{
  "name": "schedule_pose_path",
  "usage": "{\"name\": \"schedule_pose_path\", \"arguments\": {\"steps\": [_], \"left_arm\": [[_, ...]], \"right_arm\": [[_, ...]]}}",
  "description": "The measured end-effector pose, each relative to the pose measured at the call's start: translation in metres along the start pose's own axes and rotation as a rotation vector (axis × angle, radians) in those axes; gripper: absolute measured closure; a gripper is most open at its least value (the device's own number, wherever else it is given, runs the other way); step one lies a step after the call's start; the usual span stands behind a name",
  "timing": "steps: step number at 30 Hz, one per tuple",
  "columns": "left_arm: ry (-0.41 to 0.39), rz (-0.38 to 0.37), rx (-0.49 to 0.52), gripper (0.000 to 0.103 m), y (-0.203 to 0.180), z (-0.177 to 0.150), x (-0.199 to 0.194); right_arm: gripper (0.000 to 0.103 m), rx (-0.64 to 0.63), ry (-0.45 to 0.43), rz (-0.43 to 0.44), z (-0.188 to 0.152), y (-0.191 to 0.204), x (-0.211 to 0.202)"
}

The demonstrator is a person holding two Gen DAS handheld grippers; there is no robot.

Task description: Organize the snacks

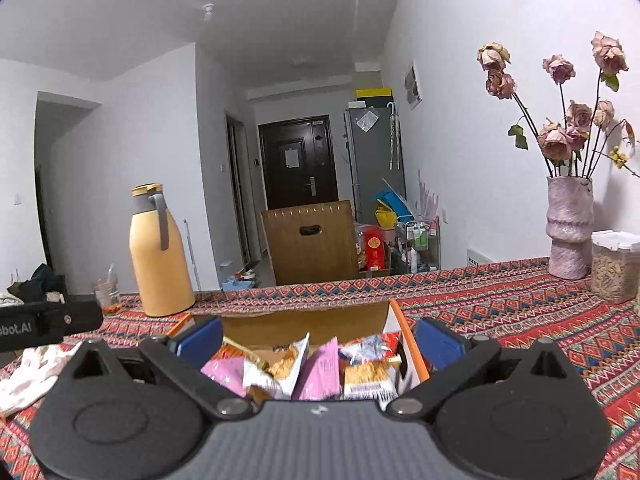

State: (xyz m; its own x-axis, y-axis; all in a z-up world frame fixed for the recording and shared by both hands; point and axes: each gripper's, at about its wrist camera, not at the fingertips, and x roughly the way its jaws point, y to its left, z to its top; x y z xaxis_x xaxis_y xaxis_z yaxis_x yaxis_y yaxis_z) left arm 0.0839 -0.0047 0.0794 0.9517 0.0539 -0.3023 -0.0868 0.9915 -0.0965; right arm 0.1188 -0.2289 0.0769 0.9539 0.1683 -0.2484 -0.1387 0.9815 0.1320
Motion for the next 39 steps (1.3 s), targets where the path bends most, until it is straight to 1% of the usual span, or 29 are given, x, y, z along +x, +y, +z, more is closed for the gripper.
{"name": "schedule_pose_path", "arguments": {"steps": [4, 13, 25, 33, 39], "left_arm": [[0.025, -0.015, 0.019, 0.0, 0.003, -0.013, -0.017], [0.091, -0.027, 0.035, 0.0, 0.014, -0.044, -0.039], [0.191, -0.015, 0.031, 0.0, 0.032, -0.079, -0.047], [0.217, -0.025, 0.045, 0.0, 0.029, -0.092, -0.051], [0.222, -0.029, 0.042, 0.0, 0.03, -0.095, -0.055]], "right_arm": [[0.0, -0.017, 0.024, 0.01, -0.011, 0.002, -0.02], [0.0, -0.021, 0.089, 0.007, -0.041, 0.0, -0.052], [0.0, 0.006, 0.163, -0.021, -0.069, -0.013, -0.074], [0.0, 0.005, 0.179, -0.023, -0.079, -0.013, -0.082], [0.0, -0.002, 0.188, -0.022, -0.082, -0.01, -0.084]]}}
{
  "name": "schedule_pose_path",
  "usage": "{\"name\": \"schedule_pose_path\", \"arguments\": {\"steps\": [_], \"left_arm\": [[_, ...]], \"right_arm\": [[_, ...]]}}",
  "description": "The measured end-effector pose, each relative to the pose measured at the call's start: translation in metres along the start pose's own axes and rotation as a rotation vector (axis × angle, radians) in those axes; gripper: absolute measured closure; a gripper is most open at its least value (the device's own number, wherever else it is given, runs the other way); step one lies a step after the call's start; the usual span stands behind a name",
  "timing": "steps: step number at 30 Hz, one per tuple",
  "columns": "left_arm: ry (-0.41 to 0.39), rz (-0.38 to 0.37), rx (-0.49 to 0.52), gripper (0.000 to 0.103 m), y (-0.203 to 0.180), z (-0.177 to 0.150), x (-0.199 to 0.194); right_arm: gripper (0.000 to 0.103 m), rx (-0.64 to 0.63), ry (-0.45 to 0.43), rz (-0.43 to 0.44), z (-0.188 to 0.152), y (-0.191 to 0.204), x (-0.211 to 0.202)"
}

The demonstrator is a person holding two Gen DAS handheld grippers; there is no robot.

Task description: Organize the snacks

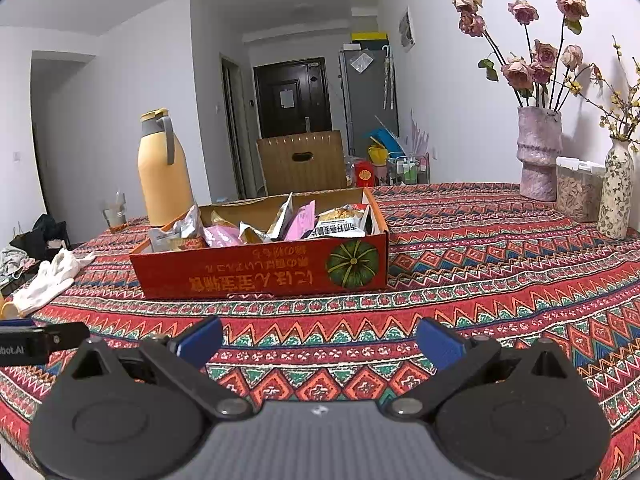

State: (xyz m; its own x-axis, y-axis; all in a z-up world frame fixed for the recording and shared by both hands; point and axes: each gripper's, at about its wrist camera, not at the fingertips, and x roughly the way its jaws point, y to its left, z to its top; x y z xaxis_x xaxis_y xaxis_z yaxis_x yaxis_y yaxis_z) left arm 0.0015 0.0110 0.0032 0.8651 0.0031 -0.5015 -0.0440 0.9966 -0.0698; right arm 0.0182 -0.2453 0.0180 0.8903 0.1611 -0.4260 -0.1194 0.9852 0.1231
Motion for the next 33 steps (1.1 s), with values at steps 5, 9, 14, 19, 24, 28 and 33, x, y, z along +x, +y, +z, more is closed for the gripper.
{"name": "schedule_pose_path", "arguments": {"steps": [5, 9, 14, 19, 24, 28, 33], "left_arm": [[-0.003, -0.004, -0.002, 0.0, 0.0007, -0.0007, -0.0013], [-0.002, -0.006, -0.004, 0.0, 0.0008, -0.0007, -0.001], [0.0, -0.011, -0.003, 0.0, -0.0004, -0.0013, -0.0002], [0.002, -0.014, 0.0, 0.0, -0.0019, -0.0018, 0.0016], [0.006, -0.015, 0.003, 0.0, -0.0031, -0.0026, 0.0027], [0.007, -0.017, 0.006, 0.0, -0.004, -0.0028, 0.0032], [0.006, -0.019, 0.007, 0.0, -0.0046, -0.0032, 0.0028]], "right_arm": [[0.0, -0.005, 0.001, 0.0, -0.001, 0.0024, -0.0016], [0.0, -0.006, 0.003, -0.003, -0.0014, 0.0029, -0.0015], [0.0, -0.006, 0.007, -0.006, -0.0021, 0.0024, -0.0008], [0.0, -0.006, 0.012, -0.004, -0.0034, 0.0018, 0.0005], [0.0, -0.004, 0.018, -0.003, -0.0047, 0.0011, 0.002], [0.0, -0.002, 0.02, -0.004, -0.0046, 0.0001, 0.0034], [0.0, -0.002, 0.02, -0.004, -0.0048, -0.0001, 0.0036]]}}
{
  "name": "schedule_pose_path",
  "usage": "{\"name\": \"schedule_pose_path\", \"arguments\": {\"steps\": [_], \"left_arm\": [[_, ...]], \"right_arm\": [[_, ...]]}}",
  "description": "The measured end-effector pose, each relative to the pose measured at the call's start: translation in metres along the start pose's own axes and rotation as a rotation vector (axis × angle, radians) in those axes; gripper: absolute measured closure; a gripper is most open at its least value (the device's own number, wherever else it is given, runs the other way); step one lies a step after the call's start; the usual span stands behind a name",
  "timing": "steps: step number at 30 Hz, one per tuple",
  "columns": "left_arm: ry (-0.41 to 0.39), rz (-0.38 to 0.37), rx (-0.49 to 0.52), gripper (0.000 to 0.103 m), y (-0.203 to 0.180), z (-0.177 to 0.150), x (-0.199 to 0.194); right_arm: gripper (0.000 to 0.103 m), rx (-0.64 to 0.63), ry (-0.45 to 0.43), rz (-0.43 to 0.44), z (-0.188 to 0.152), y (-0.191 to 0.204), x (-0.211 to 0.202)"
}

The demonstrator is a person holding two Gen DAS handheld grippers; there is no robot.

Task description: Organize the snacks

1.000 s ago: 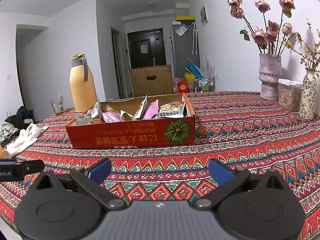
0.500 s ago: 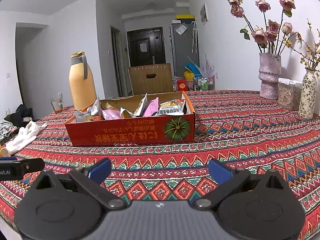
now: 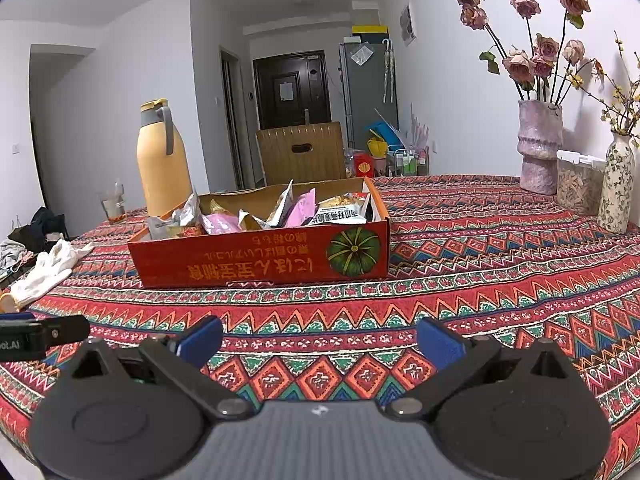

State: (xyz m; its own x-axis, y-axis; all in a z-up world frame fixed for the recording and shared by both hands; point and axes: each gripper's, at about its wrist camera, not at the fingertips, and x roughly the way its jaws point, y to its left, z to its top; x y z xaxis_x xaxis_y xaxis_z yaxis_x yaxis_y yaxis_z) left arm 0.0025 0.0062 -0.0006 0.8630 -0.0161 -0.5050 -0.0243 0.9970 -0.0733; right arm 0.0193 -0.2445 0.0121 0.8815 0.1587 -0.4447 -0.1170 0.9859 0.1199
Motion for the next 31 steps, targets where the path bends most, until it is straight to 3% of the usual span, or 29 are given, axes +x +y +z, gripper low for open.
{"name": "schedule_pose_path", "arguments": {"steps": [31], "left_arm": [[-0.004, -0.018, 0.008, 0.0, -0.001, -0.0015, 0.0003]], "right_arm": [[0.0, -0.006, 0.017, -0.001, -0.0047, 0.0011, 0.0049]]}}
